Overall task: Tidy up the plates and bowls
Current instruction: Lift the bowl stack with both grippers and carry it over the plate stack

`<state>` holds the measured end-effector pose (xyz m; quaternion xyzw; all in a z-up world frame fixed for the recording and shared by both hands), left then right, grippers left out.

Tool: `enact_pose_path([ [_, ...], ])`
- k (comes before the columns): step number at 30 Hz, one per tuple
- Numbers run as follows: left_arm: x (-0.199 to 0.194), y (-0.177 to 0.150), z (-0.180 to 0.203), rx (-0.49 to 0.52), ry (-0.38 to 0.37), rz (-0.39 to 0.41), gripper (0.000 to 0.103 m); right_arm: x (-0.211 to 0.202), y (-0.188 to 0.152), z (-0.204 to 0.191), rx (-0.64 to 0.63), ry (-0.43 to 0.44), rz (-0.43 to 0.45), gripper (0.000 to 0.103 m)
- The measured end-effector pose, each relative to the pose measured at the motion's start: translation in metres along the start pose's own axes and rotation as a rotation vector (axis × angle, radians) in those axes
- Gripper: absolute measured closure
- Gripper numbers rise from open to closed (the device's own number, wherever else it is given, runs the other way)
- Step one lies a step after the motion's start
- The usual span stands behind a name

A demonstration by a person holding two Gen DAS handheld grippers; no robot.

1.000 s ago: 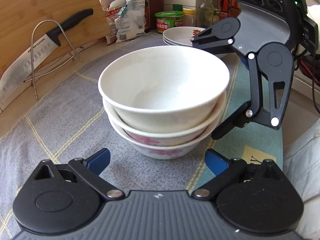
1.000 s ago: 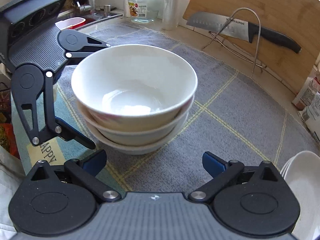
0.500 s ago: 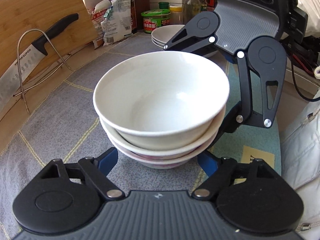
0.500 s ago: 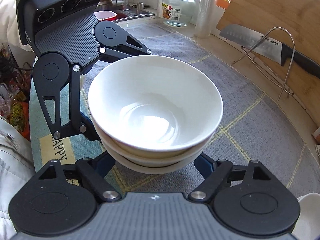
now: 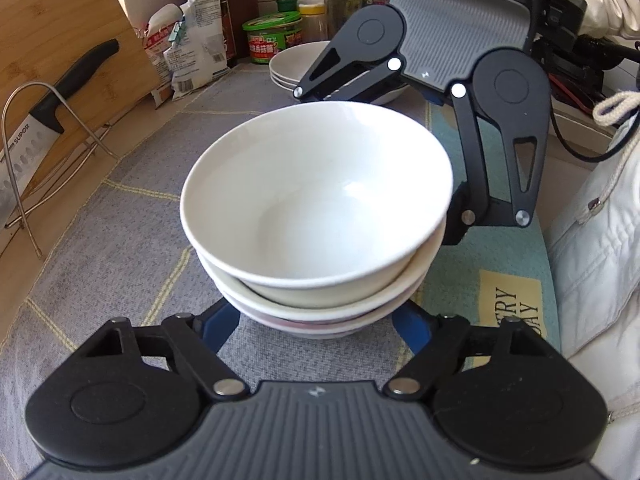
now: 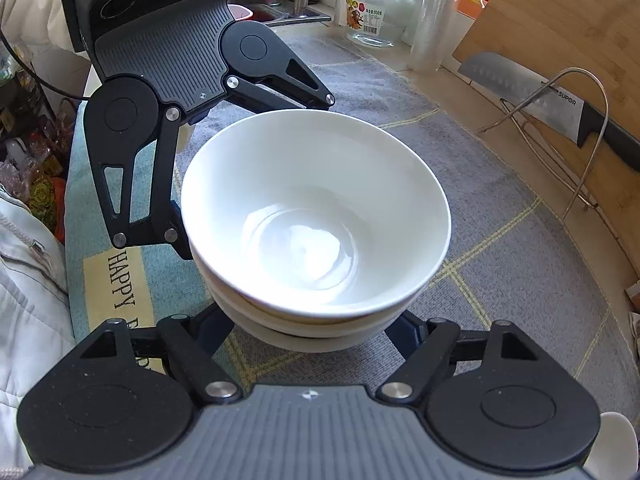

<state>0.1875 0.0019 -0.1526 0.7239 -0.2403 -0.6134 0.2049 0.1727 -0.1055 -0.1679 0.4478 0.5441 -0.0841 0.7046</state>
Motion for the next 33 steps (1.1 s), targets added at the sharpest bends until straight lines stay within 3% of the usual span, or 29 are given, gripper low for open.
enact_pose_path([
  [13, 0.005, 0.007, 0.000, 0.041, -0.052, 0.008, 0.021, 0.004, 0.004, 0.003, -0.004, 0.019, -0.027, 0.019],
  [33, 0.009, 0.010, -0.006, 0.029, -0.062, -0.035, 0.021, 0.001, 0.000, 0.000, -0.004, 0.013, -0.016, 0.019],
])
Point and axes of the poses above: each gripper's, at about its wrist camera, not at the fingertips, and x roughly the way its jaws point, z to its right, y to its top, the point moved 6 cm from there along x, roughly the way its jaws point, and after that the axes turned 13 degrees about x, right-handed, at the moved point
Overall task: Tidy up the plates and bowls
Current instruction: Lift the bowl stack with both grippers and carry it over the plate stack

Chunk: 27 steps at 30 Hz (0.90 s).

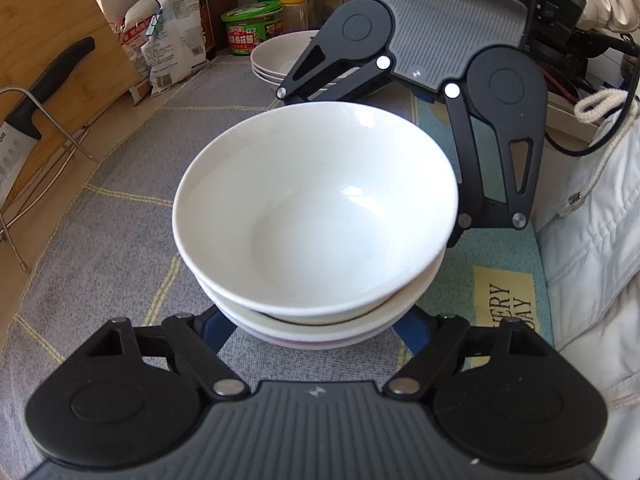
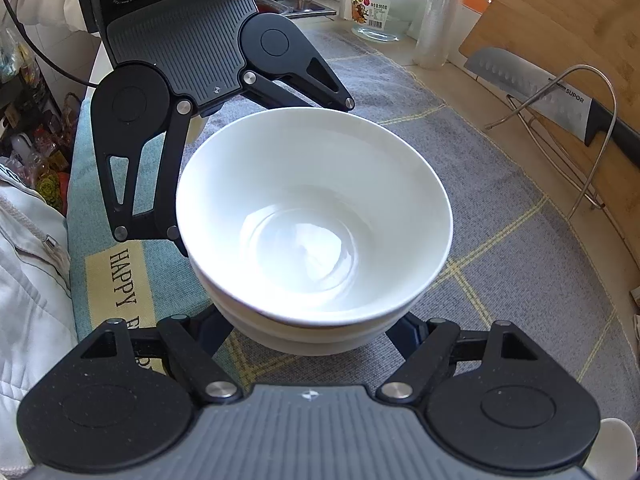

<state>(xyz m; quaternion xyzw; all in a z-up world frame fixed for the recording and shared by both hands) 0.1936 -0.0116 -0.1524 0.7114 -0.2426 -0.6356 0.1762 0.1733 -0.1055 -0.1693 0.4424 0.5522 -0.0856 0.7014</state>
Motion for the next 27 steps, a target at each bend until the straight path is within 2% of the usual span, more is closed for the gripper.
enact_pose_path([
  [18, -0.005, 0.001, 0.006, -0.011, 0.023, -0.005, 0.021, -0.004, 0.001, -0.004, 0.001, 0.007, -0.005, 0.019],
  [27, -0.009, 0.006, 0.012, -0.008, 0.048, -0.010, 0.021, -0.019, -0.004, -0.006, -0.017, 0.010, 0.003, 0.019],
])
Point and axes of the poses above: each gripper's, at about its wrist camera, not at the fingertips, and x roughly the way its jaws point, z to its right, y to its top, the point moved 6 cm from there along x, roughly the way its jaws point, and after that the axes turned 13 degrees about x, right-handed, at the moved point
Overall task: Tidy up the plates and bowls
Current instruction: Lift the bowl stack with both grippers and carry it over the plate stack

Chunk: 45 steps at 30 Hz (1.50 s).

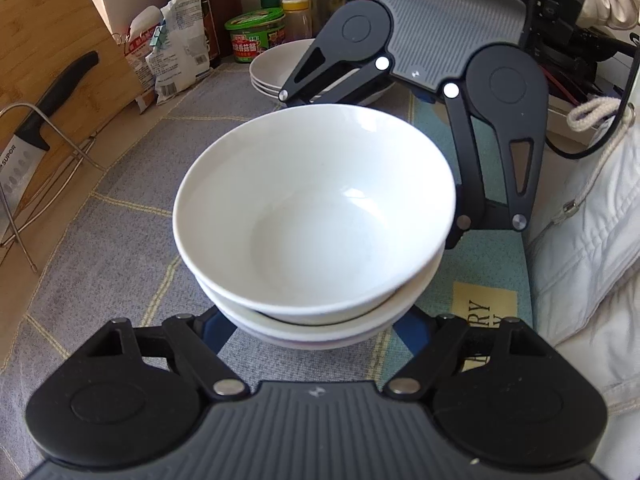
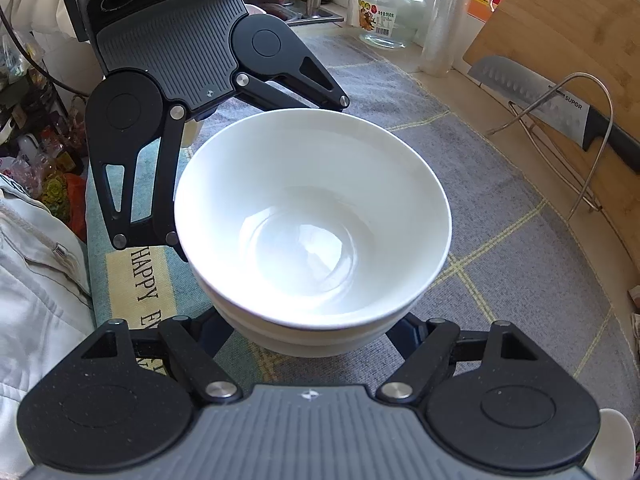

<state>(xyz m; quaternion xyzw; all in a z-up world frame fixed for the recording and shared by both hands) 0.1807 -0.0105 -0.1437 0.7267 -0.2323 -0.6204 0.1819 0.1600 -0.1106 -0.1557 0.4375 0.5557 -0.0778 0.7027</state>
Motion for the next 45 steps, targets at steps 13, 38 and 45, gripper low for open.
enact_pose_path([
  [13, 0.001, 0.034, 0.004, 0.019, 0.029, 0.024, 0.021, -0.039, -0.018, 0.012, -0.024, -0.033, 0.017, 0.019],
  [38, 0.073, 0.161, -0.023, 0.110, 0.040, 0.097, 0.021, -0.120, -0.076, 0.119, -0.007, -0.160, 0.037, 0.019],
  [45, 0.098, 0.184, -0.029, 0.135, 0.028, 0.097, 0.021, -0.127, -0.095, 0.147, 0.024, -0.173, 0.028, 0.019],
])
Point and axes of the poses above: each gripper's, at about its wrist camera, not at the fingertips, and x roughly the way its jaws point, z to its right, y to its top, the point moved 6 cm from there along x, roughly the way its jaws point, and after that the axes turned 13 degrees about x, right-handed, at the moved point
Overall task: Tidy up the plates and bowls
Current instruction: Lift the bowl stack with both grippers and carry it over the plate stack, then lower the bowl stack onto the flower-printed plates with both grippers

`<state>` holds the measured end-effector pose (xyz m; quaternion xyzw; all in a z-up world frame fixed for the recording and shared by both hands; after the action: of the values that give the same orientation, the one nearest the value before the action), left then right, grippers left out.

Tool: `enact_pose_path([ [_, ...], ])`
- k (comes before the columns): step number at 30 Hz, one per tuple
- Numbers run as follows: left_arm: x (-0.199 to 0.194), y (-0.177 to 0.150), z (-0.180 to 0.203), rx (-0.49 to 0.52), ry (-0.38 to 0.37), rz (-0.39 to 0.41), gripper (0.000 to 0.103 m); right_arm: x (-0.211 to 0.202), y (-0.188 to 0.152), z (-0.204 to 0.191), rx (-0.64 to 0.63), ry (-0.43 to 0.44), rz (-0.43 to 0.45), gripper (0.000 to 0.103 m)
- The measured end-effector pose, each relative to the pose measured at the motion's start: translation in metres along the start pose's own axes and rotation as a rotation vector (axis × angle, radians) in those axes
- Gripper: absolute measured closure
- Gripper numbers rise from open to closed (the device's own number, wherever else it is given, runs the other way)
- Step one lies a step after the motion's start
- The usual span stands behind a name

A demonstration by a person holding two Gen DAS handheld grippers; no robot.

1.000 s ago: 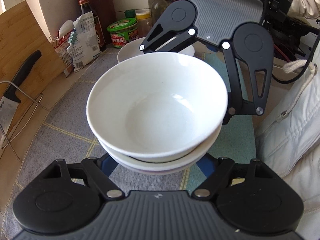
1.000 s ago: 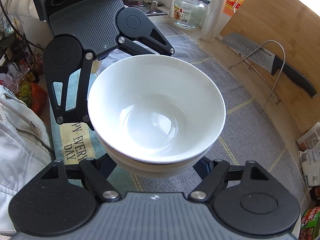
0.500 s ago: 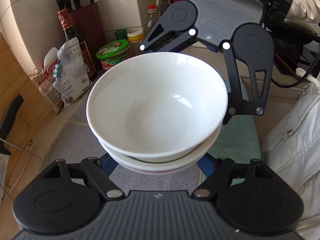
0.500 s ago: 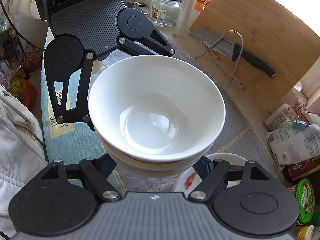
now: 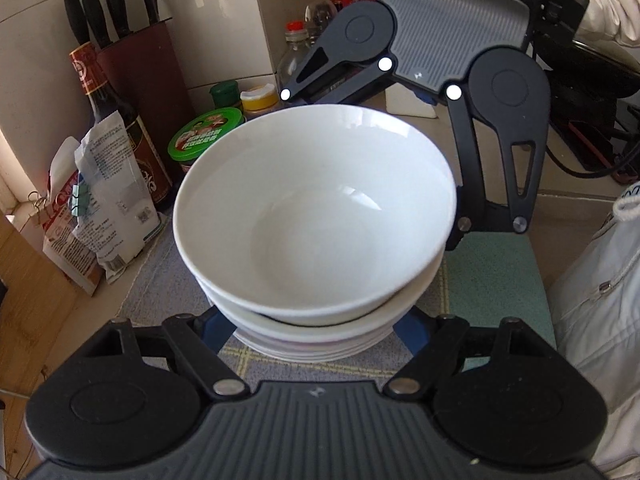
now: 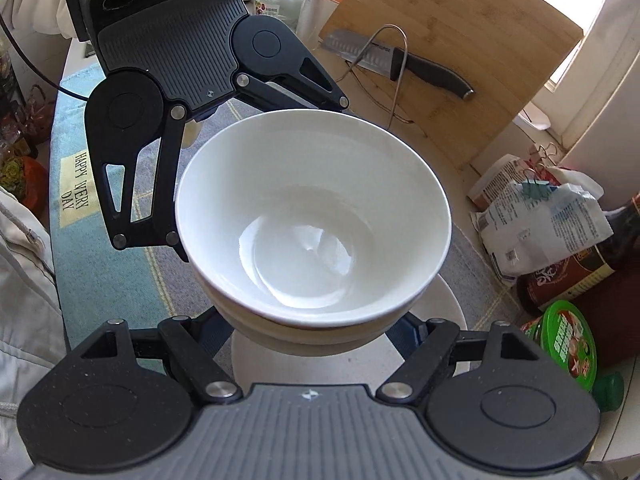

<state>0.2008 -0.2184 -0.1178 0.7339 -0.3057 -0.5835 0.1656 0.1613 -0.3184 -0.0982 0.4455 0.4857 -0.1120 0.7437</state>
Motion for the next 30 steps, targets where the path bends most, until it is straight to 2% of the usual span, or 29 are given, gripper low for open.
enact_pose_path([
  [10, 0.029, 0.011, -0.007, 0.005, -0.023, -0.018, 0.021, 0.006, -0.020, 0.023, 0.029, 0.004, -0.013, 0.019],
  [30, 0.056, 0.013, -0.014, -0.005, -0.045, -0.055, 0.021, 0.025, -0.031, 0.045, 0.053, 0.017, -0.032, 0.019],
])
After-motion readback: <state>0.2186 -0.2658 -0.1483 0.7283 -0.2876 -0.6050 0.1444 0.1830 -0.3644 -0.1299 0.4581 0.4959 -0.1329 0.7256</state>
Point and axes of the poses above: each gripper's, at about its wrist camera, not at the fingertips, and x roughly the way its jaws point, z to its right, y to its top, the point moved 6 cm from there along x, roughly the way its jaws point, and after that the axes turned 13 degrees about x, right-handed, at the moved point
